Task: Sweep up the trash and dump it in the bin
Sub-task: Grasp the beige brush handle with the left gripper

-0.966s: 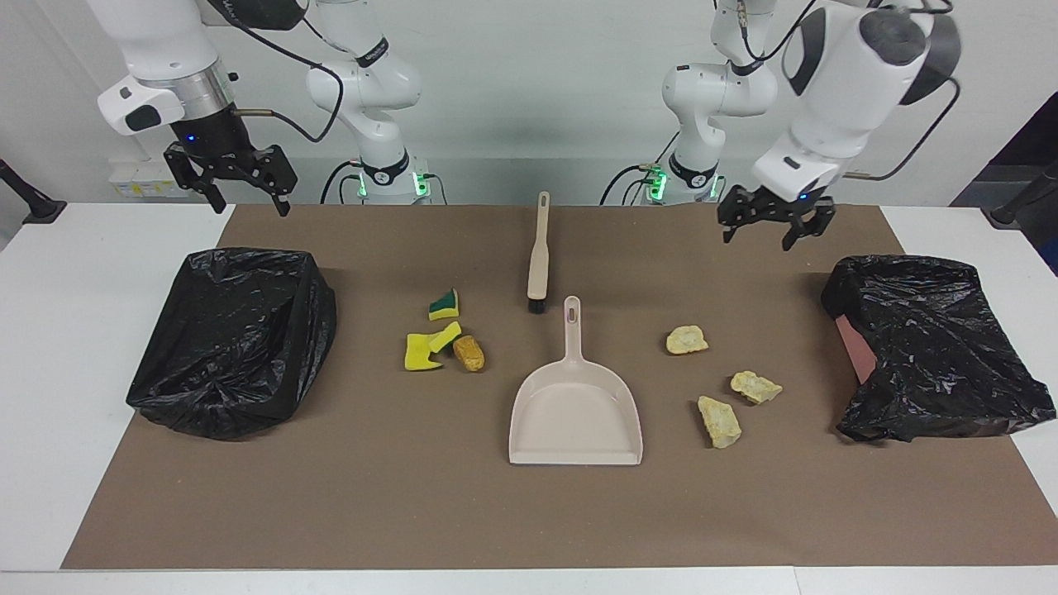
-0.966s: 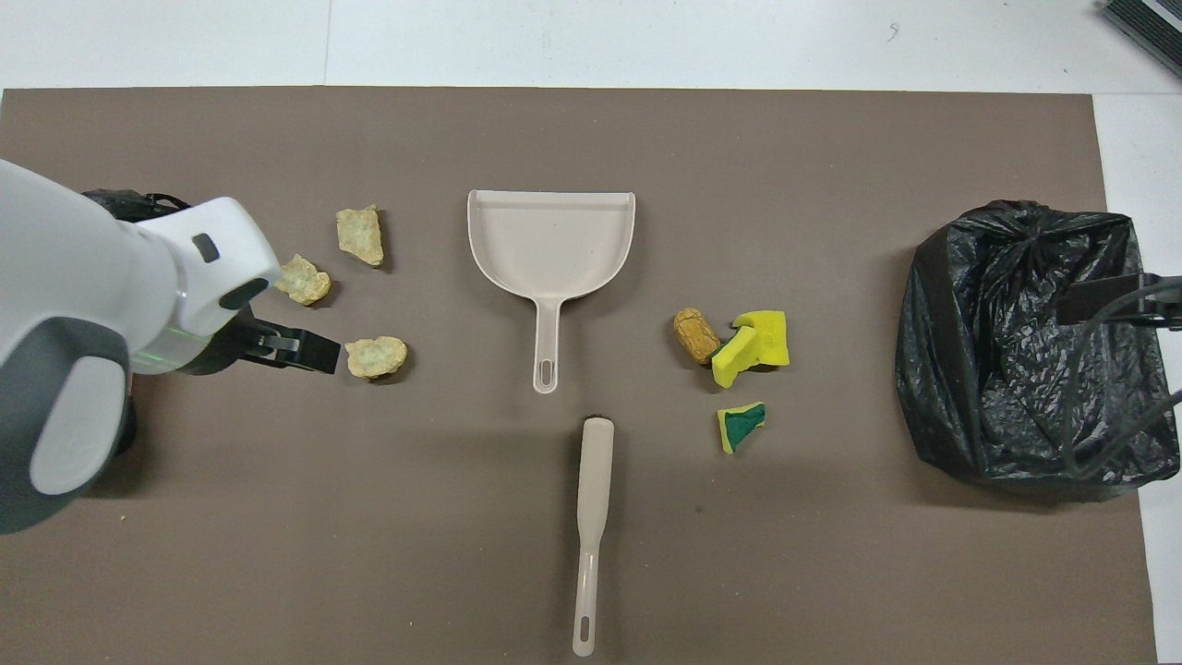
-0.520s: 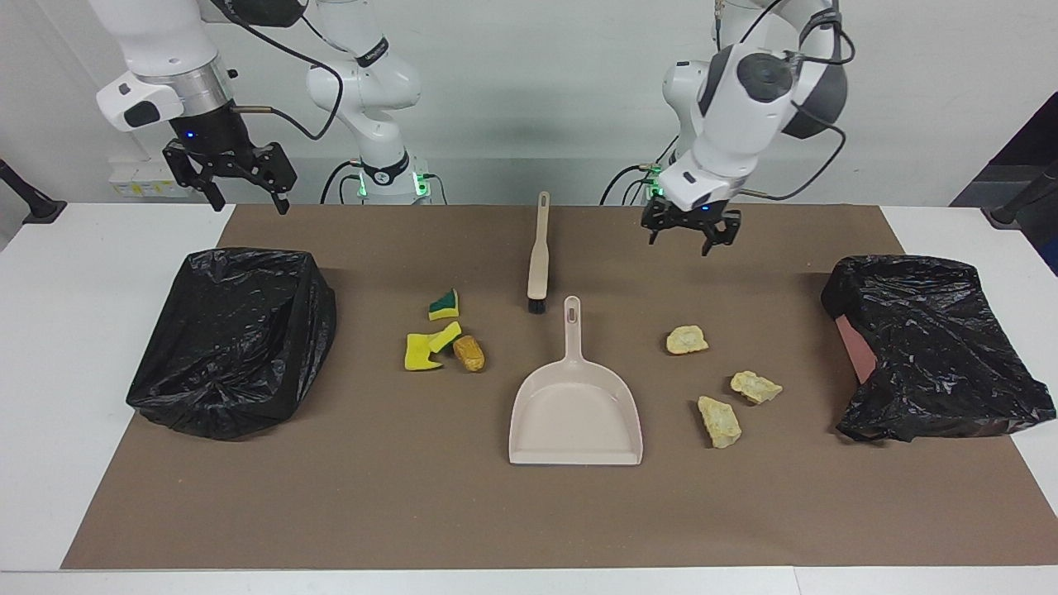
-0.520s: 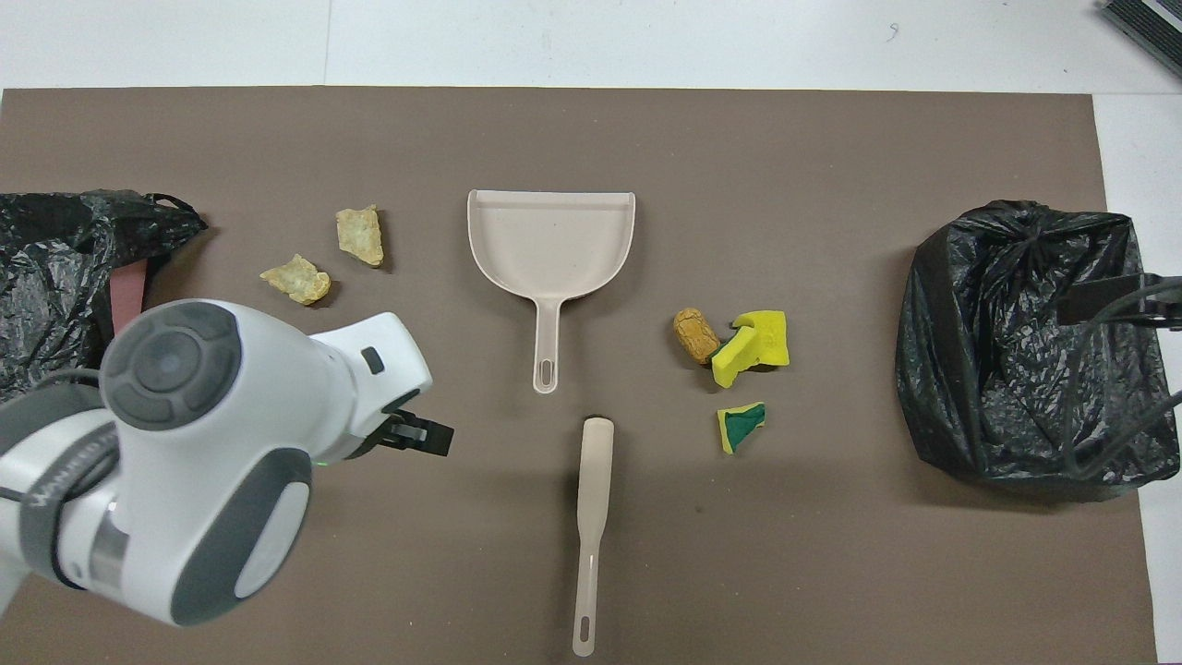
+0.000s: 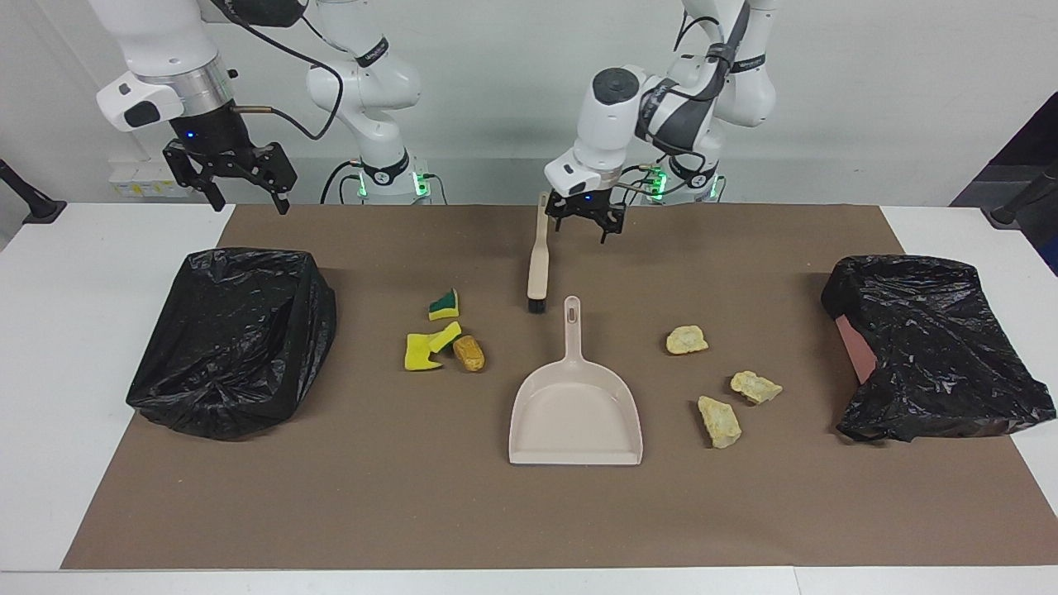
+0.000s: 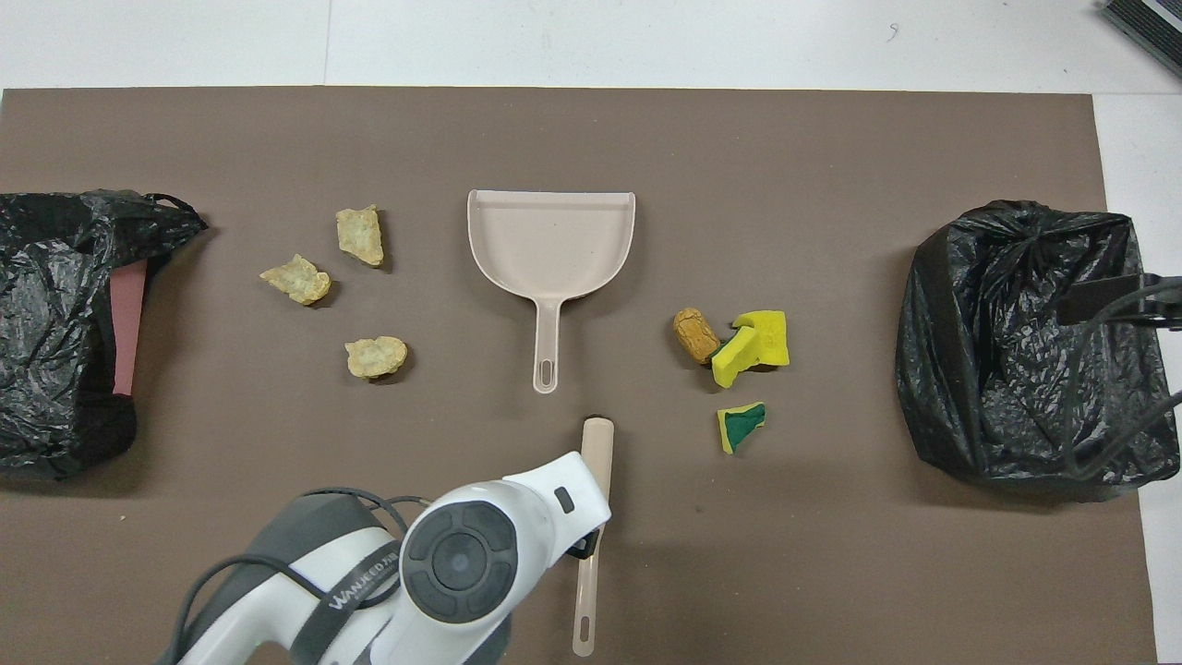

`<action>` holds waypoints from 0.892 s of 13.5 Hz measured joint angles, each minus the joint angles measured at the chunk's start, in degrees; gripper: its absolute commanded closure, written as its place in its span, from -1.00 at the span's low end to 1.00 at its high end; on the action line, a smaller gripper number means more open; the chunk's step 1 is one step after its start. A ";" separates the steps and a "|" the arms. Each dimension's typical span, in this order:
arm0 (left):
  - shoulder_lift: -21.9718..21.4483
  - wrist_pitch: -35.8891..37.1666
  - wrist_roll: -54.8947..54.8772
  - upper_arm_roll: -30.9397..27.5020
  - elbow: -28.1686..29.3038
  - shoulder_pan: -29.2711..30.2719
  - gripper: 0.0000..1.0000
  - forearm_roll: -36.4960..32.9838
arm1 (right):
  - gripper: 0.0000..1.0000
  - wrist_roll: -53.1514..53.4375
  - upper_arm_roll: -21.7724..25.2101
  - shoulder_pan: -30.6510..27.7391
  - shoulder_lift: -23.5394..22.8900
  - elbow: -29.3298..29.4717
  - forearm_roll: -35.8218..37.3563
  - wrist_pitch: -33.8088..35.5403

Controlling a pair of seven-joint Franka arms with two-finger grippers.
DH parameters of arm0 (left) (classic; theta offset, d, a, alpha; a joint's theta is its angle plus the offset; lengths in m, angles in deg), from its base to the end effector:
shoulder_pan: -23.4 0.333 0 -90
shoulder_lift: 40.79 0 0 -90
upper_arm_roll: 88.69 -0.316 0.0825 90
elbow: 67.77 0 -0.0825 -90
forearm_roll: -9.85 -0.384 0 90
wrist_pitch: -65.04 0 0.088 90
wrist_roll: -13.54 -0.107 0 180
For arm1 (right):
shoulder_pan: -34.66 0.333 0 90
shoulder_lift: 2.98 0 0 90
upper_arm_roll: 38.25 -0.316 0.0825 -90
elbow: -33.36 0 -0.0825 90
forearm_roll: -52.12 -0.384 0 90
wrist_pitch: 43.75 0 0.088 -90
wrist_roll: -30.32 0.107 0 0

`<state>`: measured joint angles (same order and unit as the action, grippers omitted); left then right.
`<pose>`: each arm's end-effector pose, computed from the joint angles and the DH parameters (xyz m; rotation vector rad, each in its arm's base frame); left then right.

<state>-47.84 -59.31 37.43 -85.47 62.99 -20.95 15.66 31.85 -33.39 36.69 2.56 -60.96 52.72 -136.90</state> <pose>0.3326 -0.3701 0.4063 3.0234 -0.5441 -0.0553 0.5290 -0.0296 0.6460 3.1339 -0.1189 0.1191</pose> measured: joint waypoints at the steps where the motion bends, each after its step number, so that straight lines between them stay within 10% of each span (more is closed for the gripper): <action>1: 0.03 -0.20 1.65 -0.02 0.21 -1.66 -1.00 0.00 | -1.00 0.00 0.00 0.00 0.00 0.00 0.00 0.00; 12: 1.26 -10.64 8.90 -0.07 7.71 -10.88 -1.00 0.01 | -1.00 0.00 0.32 0.16 0.23 0.01 0.02 0.06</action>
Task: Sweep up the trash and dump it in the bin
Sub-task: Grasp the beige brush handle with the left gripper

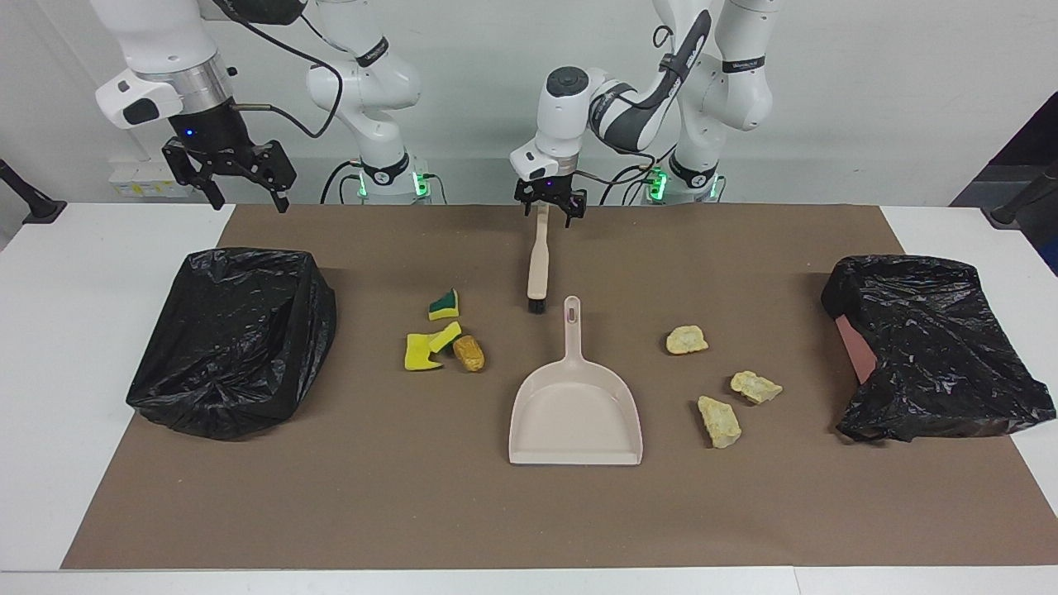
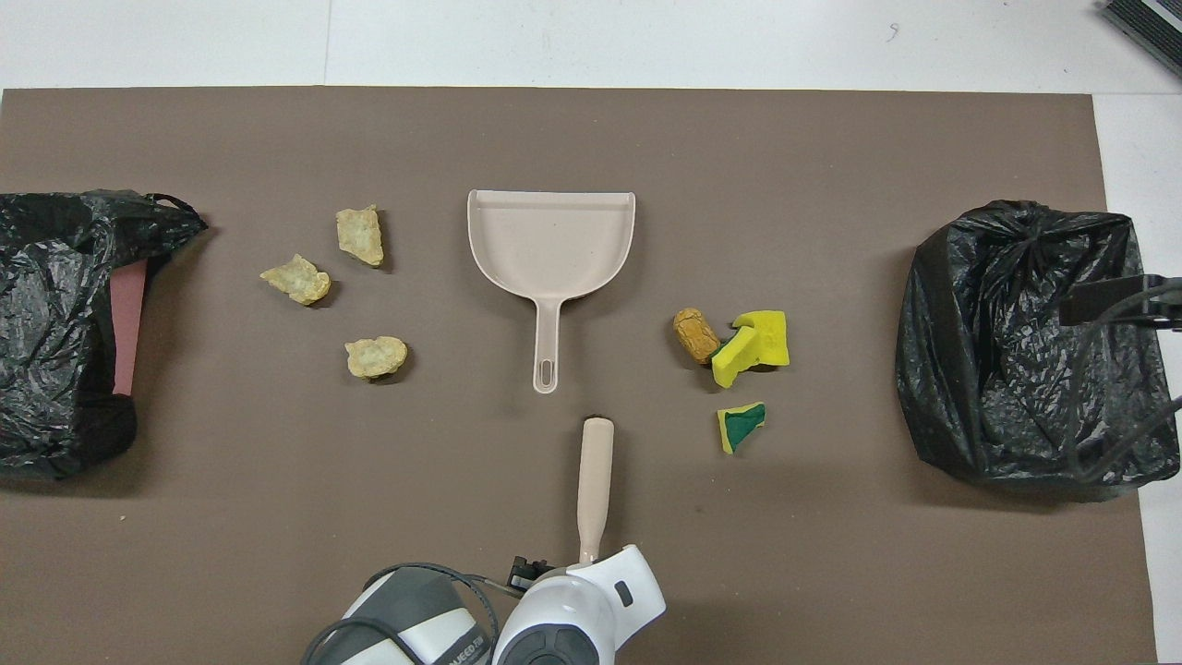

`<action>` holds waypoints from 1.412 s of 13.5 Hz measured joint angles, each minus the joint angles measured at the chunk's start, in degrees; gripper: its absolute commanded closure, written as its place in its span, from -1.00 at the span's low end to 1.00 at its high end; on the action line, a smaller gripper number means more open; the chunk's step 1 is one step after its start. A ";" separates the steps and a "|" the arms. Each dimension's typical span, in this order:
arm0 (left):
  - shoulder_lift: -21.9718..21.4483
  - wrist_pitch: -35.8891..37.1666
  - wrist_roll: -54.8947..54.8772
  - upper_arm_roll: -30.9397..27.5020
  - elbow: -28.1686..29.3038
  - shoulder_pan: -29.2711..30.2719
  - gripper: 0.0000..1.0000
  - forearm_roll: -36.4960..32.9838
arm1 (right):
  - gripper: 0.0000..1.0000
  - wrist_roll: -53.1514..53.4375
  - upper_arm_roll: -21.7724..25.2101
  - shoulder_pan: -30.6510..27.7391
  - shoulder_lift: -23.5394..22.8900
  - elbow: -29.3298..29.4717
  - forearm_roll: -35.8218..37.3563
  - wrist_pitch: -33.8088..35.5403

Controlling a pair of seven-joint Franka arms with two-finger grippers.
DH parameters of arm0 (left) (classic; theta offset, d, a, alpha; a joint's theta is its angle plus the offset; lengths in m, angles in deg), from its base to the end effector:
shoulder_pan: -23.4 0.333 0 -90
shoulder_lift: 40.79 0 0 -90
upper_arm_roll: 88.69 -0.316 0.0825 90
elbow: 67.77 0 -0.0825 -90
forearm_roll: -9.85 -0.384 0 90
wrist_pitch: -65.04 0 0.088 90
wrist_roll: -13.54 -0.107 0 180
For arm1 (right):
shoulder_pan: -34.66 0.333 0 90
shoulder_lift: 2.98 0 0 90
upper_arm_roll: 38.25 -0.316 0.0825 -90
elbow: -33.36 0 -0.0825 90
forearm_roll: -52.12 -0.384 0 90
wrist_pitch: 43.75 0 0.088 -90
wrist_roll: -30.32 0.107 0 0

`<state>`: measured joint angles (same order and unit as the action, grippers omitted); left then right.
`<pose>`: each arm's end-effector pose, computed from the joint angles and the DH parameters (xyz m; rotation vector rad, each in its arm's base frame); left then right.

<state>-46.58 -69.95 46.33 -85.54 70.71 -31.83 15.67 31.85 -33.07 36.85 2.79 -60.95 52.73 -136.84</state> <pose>0.2509 -0.4100 0.3526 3.0113 -0.5730 -0.0311 0.5275 -0.0313 0.6480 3.1342 -0.1233 0.1239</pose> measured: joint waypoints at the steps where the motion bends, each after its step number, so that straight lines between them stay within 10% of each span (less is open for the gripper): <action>1: 0.30 -0.77 0.93 0.03 0.23 -0.32 -1.00 0.00 | -1.00 0.00 0.06 0.00 0.00 0.00 0.00 0.06; 10: 4.08 -6.02 7.39 -0.99 -0.13 -1.69 -0.41 0.02 | -1.00 0.00 -0.22 0.63 0.03 0.00 -0.02 0.26; 12: 3.45 -3.27 7.49 -1.38 -1.03 -1.49 0.88 0.01 | -1.00 0.00 -0.28 0.64 0.04 0.00 -0.02 0.29; 13: 3.20 -1.92 7.49 -1.49 -1.41 -1.47 1.00 0.01 | -1.00 0.00 -0.28 0.66 0.07 0.00 -0.03 0.38; 19: 0.54 4.74 7.51 -2.12 -2.36 1.18 1.00 -0.05 | -1.00 -0.01 -1.45 0.75 0.51 -0.12 -0.04 1.02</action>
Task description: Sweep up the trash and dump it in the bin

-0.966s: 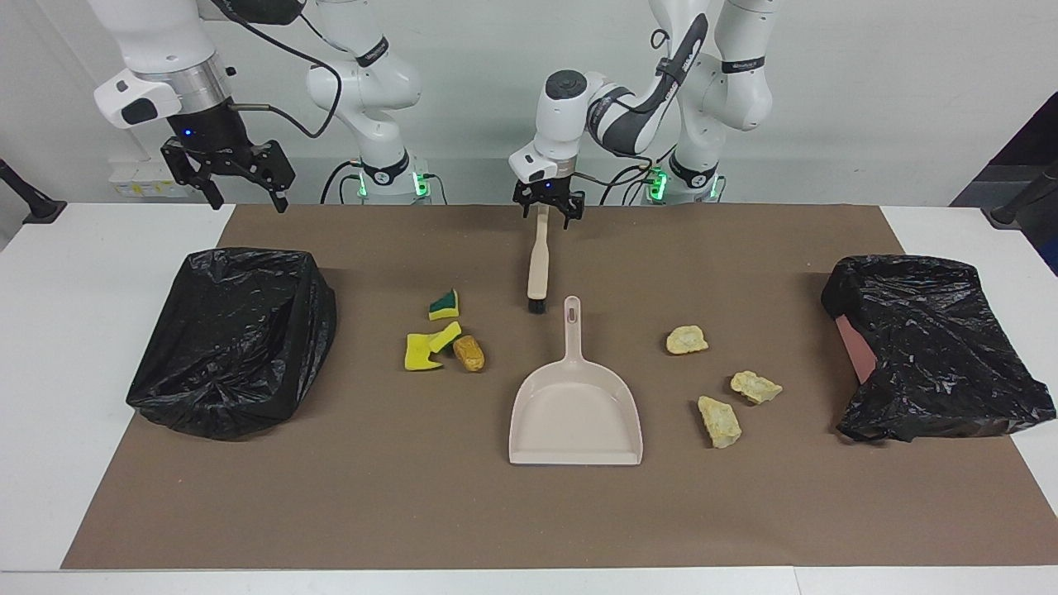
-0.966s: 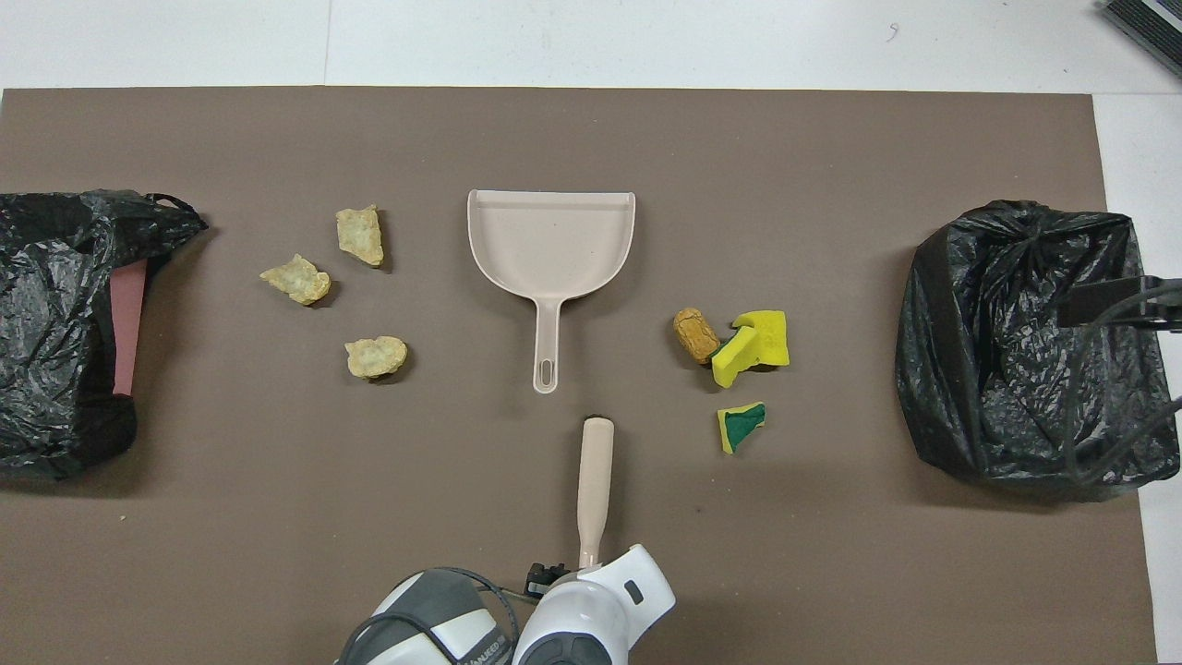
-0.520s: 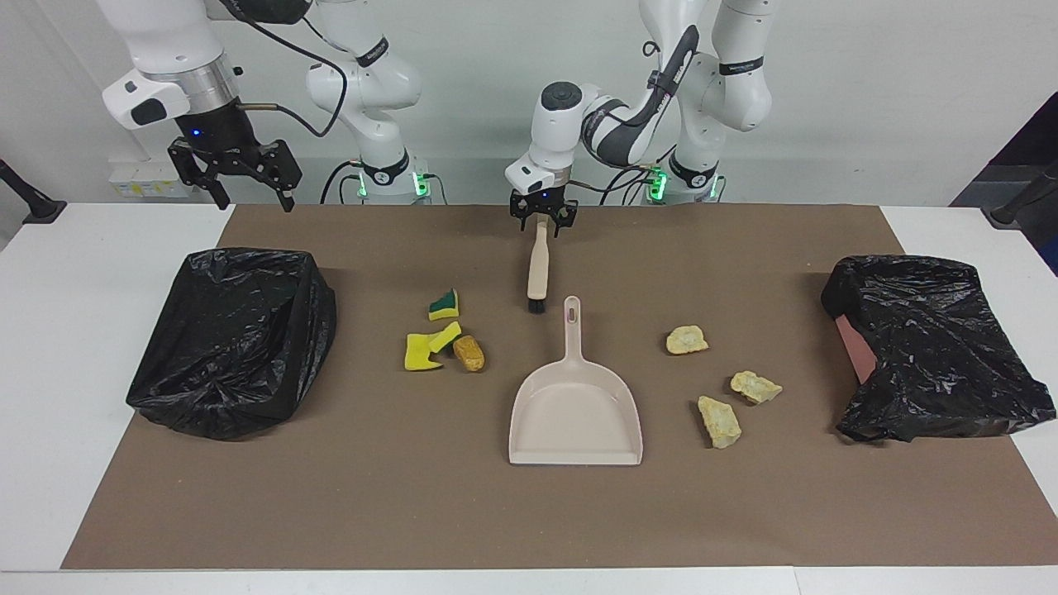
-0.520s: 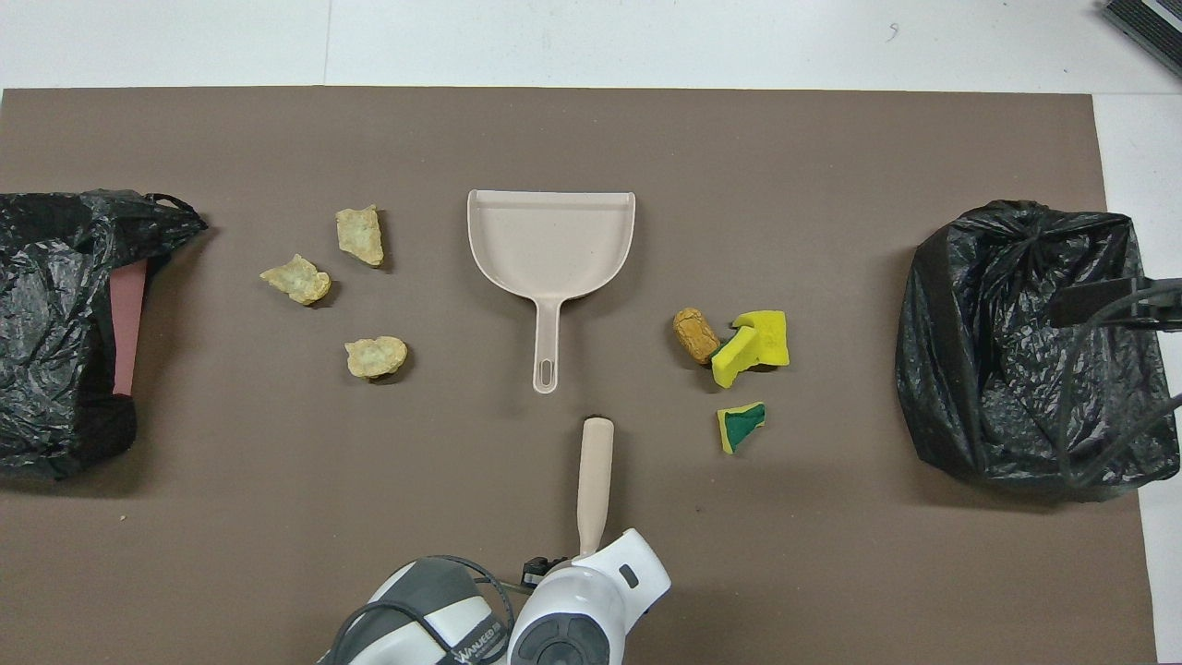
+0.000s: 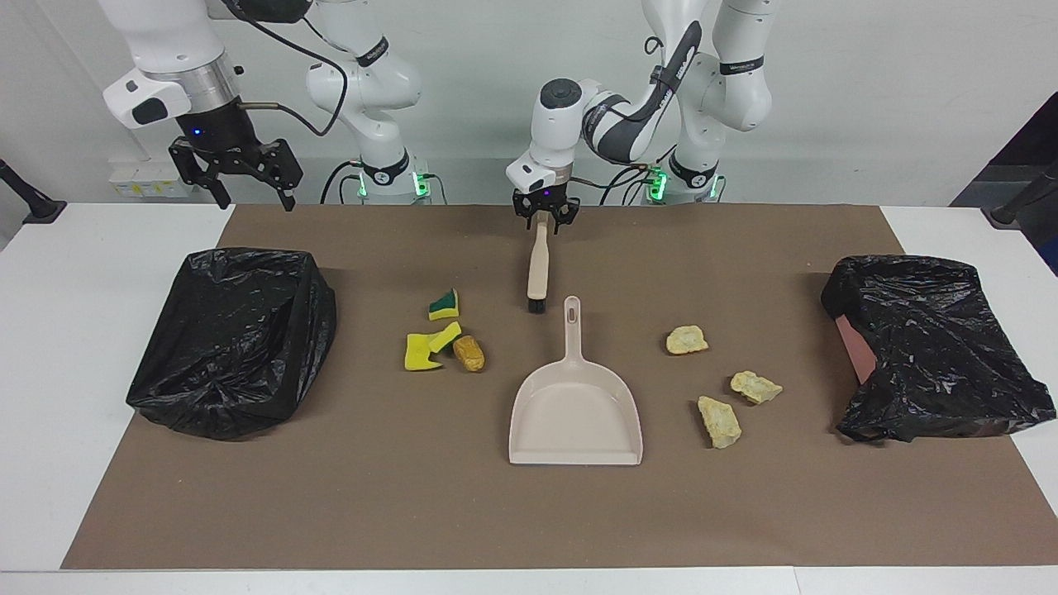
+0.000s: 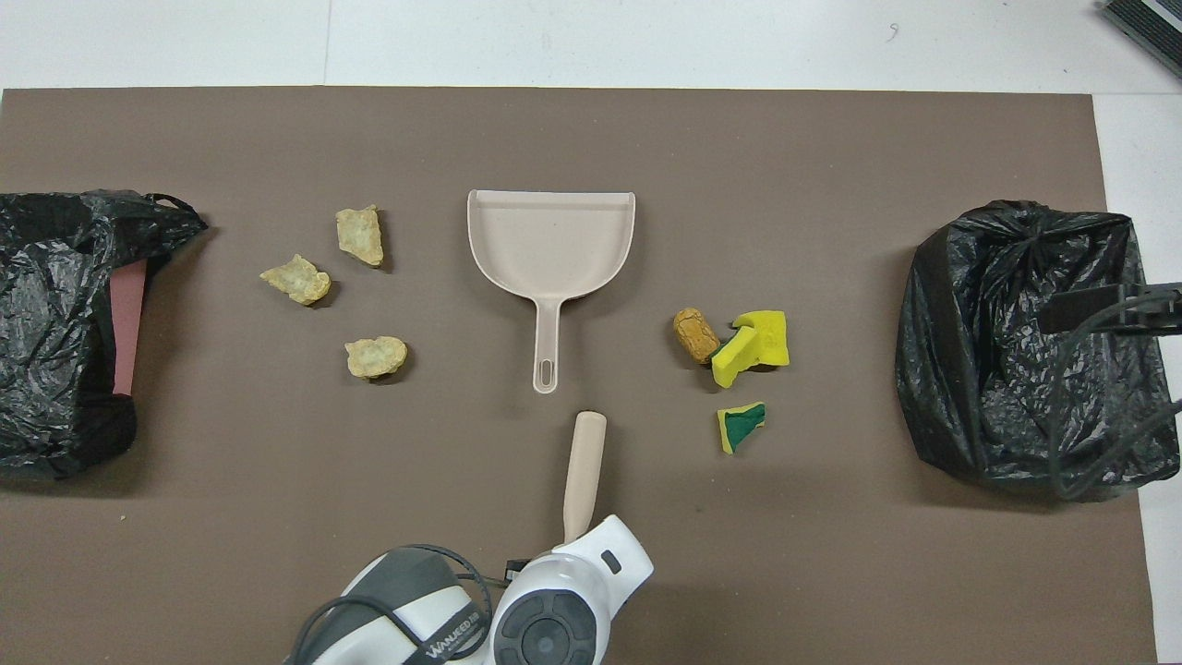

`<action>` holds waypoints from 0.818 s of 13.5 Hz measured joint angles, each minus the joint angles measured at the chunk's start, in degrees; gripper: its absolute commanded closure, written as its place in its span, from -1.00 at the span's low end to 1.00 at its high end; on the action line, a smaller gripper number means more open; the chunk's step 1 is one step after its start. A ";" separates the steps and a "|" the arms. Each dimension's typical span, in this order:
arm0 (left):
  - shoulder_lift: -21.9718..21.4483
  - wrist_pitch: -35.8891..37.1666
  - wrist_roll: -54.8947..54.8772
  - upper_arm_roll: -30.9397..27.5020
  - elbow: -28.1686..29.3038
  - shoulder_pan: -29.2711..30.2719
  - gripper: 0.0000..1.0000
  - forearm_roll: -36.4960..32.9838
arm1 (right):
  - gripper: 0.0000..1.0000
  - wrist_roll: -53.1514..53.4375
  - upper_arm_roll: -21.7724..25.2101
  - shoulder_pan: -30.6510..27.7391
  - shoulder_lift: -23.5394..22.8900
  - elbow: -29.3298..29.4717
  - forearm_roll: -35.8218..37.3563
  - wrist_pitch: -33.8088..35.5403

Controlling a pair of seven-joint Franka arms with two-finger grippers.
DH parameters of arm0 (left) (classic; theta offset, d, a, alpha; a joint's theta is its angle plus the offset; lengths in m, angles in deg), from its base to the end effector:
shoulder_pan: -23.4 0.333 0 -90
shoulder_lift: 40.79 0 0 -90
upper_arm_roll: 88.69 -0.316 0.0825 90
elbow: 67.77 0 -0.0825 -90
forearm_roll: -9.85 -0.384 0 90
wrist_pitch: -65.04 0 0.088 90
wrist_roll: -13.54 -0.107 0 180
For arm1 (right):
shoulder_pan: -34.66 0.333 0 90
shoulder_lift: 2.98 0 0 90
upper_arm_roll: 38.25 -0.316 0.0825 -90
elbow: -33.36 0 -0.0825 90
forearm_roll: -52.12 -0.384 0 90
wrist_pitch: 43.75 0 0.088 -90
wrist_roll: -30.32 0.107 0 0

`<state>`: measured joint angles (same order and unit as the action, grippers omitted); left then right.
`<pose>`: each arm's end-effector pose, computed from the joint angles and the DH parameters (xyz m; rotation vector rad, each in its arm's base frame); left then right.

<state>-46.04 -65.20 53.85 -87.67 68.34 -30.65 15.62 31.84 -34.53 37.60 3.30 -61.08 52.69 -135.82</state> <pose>0.2754 -0.3987 0.3585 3.0834 -0.2970 -0.0970 0.5237 -0.0102 0.6500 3.1367 -0.0627 0.1068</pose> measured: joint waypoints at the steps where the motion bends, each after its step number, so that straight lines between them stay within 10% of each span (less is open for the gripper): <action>1: -0.74 0.90 -0.01 -0.03 -0.18 1.12 1.00 -0.01 | -1.00 0.00 -0.06 0.00 0.00 -0.25 0.00 0.04; 11: -10.24 16.79 -10.24 -0.43 -2.74 19.11 1.00 -0.37 | -1.00 7.46 -0.33 9.68 -0.95 -5.68 -0.06 -4.41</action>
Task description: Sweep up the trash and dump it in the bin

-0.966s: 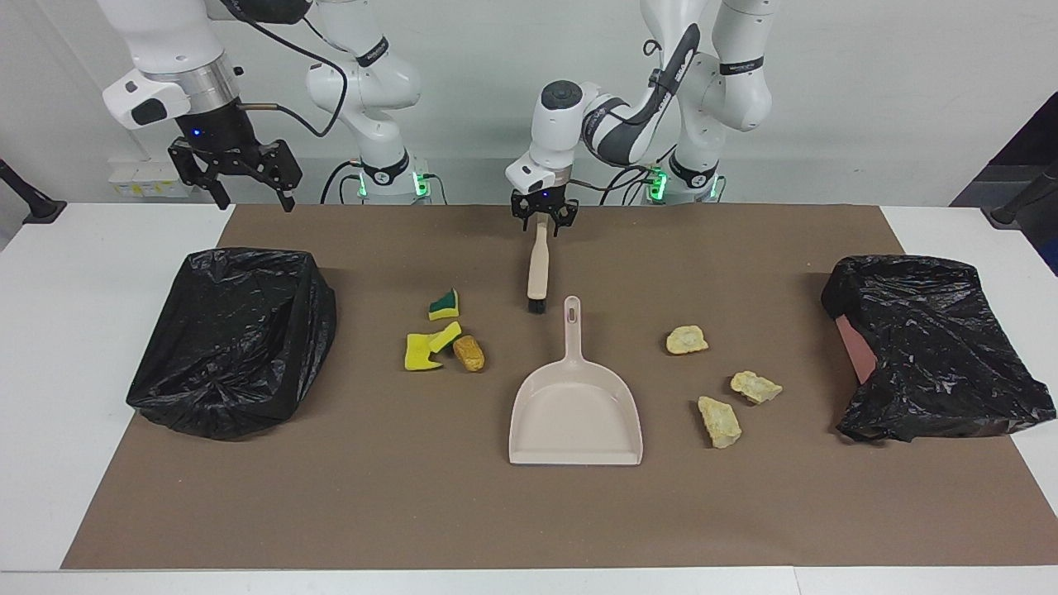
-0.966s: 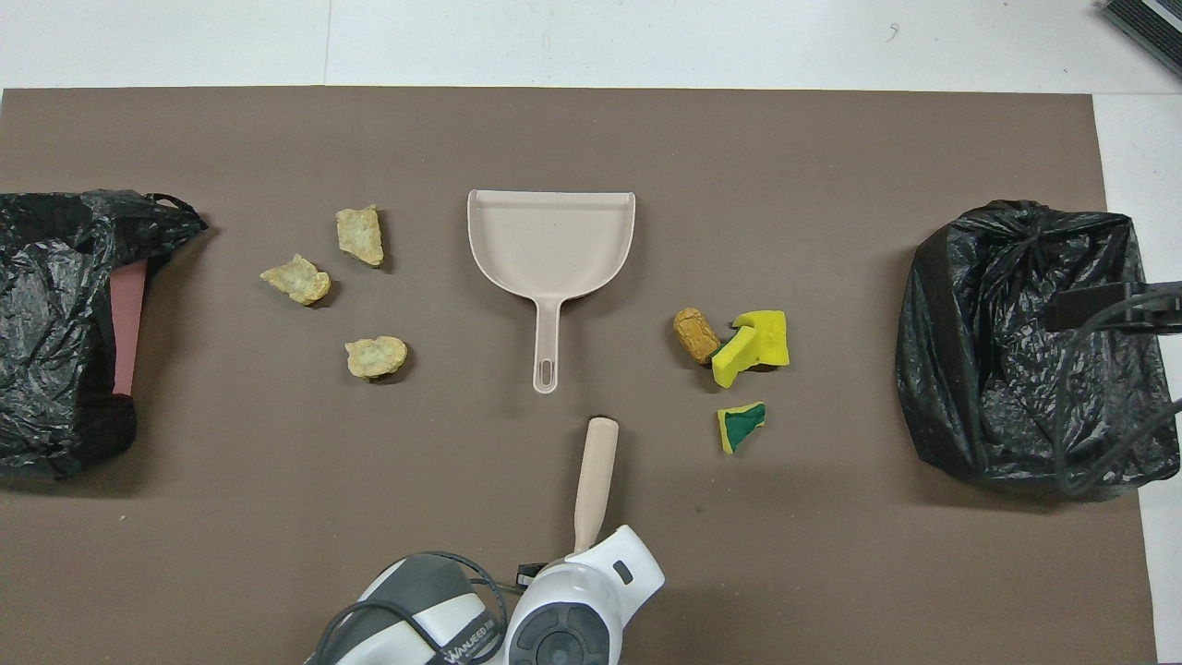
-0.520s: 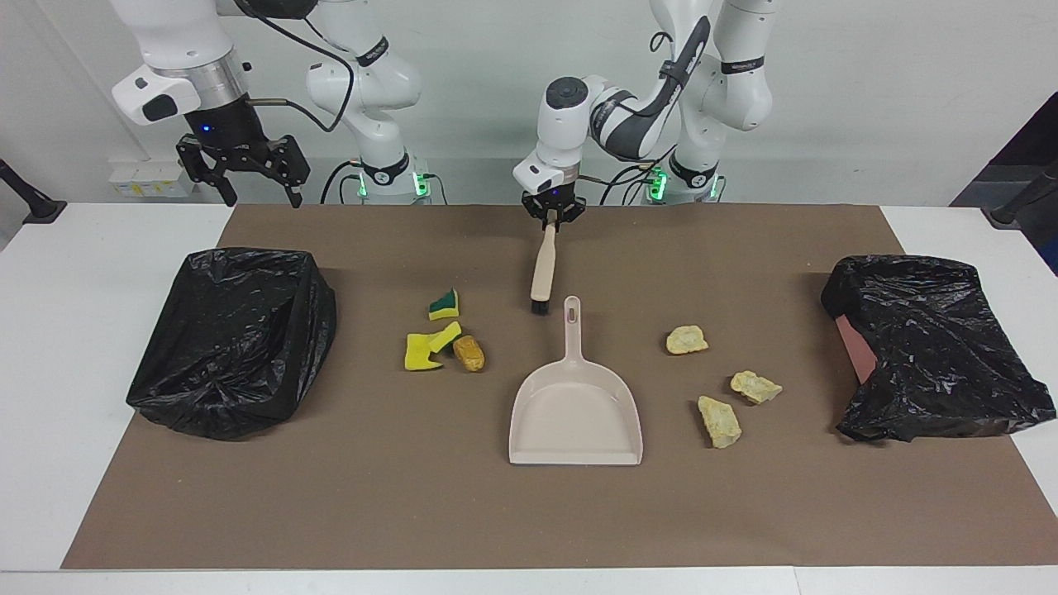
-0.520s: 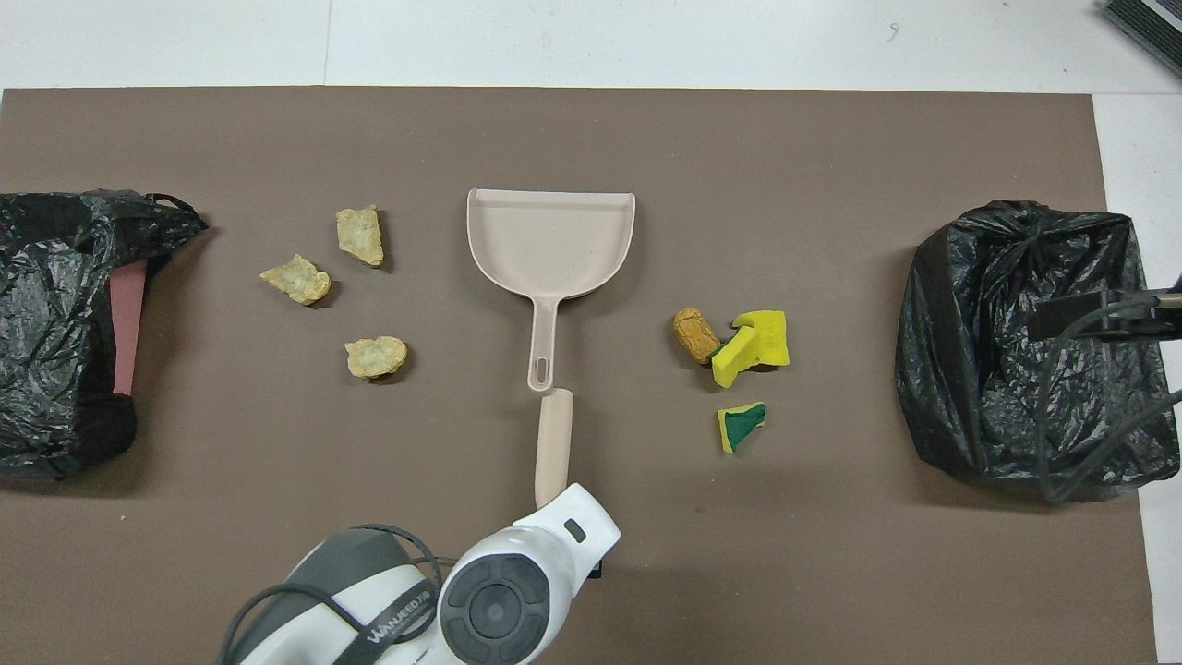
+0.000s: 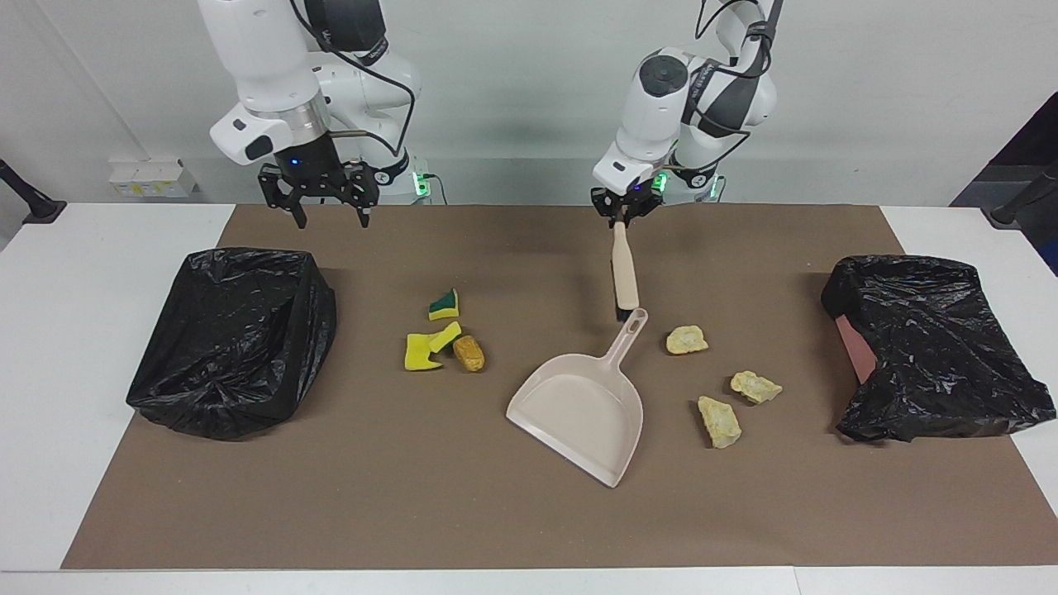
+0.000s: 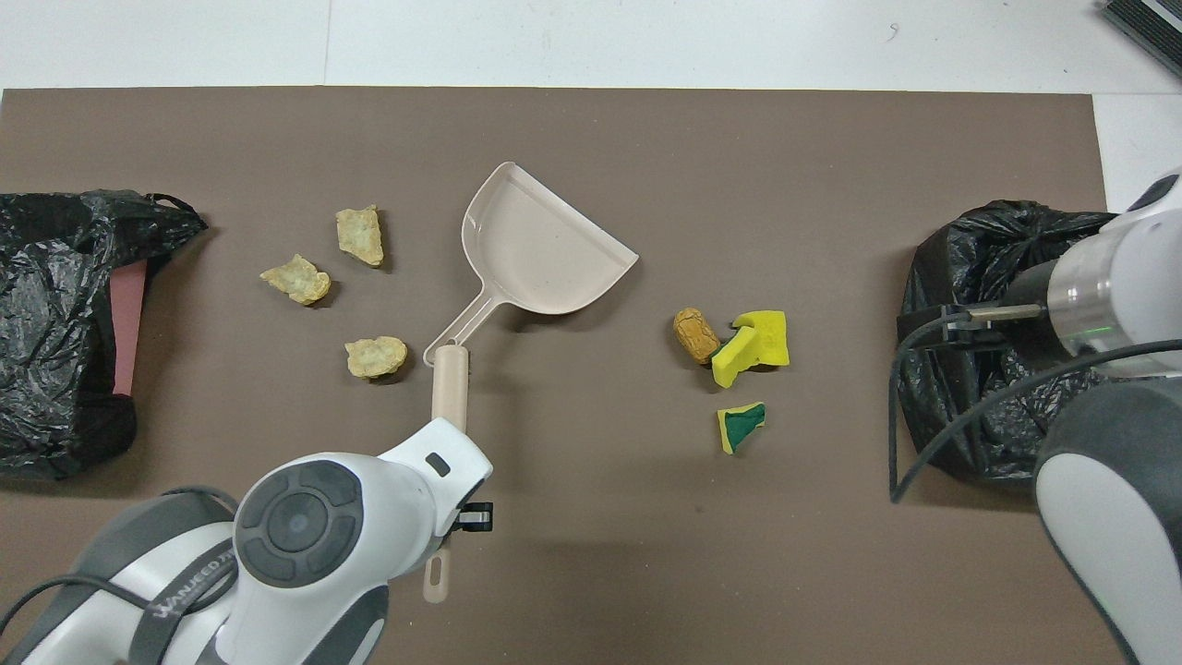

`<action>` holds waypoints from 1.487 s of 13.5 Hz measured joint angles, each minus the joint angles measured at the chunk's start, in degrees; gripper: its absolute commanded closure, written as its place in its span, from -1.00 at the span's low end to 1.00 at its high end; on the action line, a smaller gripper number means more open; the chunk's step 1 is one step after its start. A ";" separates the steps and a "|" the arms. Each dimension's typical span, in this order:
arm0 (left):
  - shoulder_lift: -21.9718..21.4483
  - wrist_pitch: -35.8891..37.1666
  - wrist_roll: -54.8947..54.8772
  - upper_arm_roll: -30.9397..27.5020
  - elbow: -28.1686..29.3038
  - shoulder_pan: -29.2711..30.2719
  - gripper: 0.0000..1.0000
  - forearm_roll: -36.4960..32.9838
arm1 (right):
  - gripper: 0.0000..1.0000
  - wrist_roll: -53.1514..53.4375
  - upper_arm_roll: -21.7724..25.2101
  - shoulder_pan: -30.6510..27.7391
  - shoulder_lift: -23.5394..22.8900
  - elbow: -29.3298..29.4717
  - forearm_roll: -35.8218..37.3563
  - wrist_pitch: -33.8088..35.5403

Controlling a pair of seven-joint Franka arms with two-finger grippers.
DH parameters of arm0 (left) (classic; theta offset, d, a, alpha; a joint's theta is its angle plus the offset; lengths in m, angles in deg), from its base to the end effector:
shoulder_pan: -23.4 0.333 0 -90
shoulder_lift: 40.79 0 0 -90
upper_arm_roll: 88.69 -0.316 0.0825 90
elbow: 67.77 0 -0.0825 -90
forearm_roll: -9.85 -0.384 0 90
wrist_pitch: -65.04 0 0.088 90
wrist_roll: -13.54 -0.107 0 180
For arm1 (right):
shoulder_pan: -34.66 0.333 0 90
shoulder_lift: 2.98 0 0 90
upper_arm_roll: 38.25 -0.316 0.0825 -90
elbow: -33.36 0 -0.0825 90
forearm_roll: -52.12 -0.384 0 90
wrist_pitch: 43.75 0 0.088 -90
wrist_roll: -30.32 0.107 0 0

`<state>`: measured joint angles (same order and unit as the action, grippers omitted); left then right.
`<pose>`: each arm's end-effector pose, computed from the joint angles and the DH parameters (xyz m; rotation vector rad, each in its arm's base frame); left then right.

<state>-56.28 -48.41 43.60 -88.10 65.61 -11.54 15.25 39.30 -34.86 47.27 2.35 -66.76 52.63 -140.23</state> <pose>0.3649 -0.2680 0.4396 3.1086 -0.0841 -0.1706 0.5270 0.0833 0.6010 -3.1399 -0.0082 -0.0463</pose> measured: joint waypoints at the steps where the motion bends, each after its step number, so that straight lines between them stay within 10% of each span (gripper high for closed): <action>1: -0.25 0.80 -1.35 0.01 -0.17 1.53 1.00 0.00 | -1.00 0.88 -0.01 0.84 -0.06 -0.25 0.00 -0.31; 11: 0.04 1.25 -20.98 -0.03 -2.59 17.09 1.00 -1.56 | -1.00 5.50 0.21 4.22 -2.10 -0.55 0.00 -1.91; 20: 1.37 -0.05 -26.50 1.76 0.77 7.20 1.00 1.08 | -1.00 5.50 0.23 4.22 -2.10 -0.55 0.00 -1.91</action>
<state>-54.91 -48.46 17.11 -86.34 66.38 -4.35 16.33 44.80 -34.62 51.49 0.25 -67.31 52.63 -142.14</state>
